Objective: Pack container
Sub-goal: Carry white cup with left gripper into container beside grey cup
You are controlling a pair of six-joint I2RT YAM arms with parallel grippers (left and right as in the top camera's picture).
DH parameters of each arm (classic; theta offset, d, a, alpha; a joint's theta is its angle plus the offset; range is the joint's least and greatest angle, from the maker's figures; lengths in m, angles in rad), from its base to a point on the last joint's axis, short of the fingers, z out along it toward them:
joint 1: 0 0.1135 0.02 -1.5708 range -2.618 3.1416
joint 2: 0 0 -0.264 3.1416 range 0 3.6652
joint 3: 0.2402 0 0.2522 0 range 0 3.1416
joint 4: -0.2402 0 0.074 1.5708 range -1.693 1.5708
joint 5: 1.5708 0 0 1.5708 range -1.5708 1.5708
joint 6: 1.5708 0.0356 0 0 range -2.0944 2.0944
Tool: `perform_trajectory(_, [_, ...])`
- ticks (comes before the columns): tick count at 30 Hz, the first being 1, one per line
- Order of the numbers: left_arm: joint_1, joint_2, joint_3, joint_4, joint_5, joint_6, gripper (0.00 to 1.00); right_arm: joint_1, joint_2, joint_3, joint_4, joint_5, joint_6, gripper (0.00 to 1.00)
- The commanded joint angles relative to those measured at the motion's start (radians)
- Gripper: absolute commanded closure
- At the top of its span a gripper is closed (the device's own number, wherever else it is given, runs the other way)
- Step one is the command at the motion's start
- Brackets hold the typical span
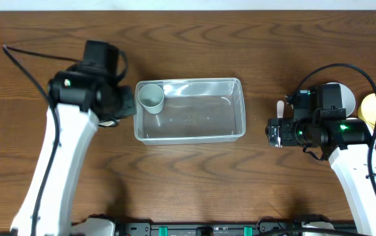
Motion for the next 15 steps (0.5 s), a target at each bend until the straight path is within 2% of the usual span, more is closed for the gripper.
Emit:
perform_trajectory(1, [-0.082, -0.003, 0.012, -0.004, 0.010, 0.024, 0.94, -0.006, 0.001, 0.018, 0.002, -0.011, 0.014, 0.01])
perform_trajectory(7, [-0.184, 0.092, 0.008, -0.004, 0.013, 0.024, 0.94, -0.006, 0.001, 0.018, 0.002, -0.011, 0.014, 0.01])
perform_trajectory(15, [-0.206, 0.270, 0.009, 0.023, 0.013, 0.025, 0.94, -0.006, 0.001, 0.018, -0.001, -0.011, 0.014, 0.01])
